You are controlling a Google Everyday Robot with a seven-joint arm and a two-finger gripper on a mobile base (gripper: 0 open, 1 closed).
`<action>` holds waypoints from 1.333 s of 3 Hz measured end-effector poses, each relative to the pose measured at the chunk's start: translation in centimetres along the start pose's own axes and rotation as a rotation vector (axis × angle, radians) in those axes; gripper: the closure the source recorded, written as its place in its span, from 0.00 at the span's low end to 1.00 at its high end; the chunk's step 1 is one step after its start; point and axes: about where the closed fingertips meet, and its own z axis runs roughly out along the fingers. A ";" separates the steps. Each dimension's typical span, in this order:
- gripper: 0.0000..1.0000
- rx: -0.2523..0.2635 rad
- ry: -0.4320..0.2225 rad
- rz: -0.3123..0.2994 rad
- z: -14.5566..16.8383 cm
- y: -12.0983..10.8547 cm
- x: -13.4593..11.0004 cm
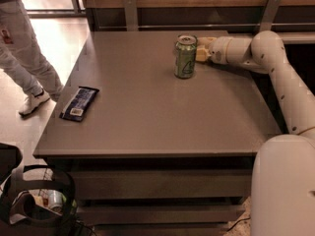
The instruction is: Move sponge near rxbar blueberry
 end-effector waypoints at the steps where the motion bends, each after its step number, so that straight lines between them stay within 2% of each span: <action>1: 1.00 -0.004 0.000 0.001 0.3 0.2 0.0; 2: 1.00 0.010 0.014 -0.023 -0.1 0.1 -1.0; 3: 1.00 0.043 0.041 -0.069 -1.7 -0.2 -3.2; 4: 1.00 0.068 0.039 -0.110 -4.1 -0.4 -6.1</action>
Offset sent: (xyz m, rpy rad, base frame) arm -0.0028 -0.0078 0.0332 -0.0767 -0.0361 -0.0294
